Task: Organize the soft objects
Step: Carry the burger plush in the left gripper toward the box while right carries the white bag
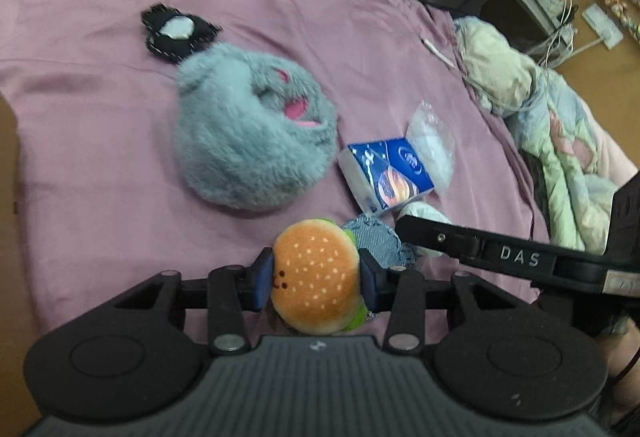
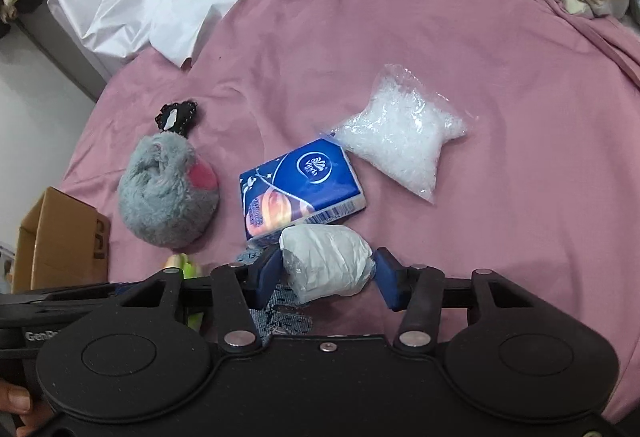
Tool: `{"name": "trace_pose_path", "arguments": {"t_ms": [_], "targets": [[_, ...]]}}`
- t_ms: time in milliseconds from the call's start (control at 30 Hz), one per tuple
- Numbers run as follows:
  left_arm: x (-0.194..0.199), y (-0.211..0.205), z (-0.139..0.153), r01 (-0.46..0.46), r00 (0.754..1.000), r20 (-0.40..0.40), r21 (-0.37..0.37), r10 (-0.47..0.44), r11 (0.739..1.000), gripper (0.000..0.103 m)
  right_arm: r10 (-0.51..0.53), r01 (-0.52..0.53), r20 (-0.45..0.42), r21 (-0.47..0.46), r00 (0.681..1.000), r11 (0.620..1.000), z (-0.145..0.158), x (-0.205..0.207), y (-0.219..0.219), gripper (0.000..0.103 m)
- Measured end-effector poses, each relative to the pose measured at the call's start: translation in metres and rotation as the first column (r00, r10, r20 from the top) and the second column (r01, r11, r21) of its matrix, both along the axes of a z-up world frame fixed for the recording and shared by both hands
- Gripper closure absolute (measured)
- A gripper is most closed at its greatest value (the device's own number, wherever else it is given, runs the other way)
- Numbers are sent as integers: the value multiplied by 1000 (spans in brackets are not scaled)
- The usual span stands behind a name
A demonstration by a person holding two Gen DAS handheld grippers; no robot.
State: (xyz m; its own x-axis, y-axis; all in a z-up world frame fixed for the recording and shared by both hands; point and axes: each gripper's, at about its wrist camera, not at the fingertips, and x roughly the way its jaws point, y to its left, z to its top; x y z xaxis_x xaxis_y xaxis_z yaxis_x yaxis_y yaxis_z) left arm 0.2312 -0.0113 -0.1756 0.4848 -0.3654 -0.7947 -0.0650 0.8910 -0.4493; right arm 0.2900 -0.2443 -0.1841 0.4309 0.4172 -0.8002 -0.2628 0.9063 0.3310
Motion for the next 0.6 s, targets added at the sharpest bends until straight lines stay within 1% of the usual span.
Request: {"name": "trace_pose_path", "arguments": {"t_ms": [333,600], "targets": [[-29,19,37,-73,992,100,12,71,997,60,11,-11,97,-6,995,1000,36,-29,5,54],[-63,35,68,-126,974,192,20,120,992,60,28,-30,170,5,985,1000,64,-54,23,54]]}}
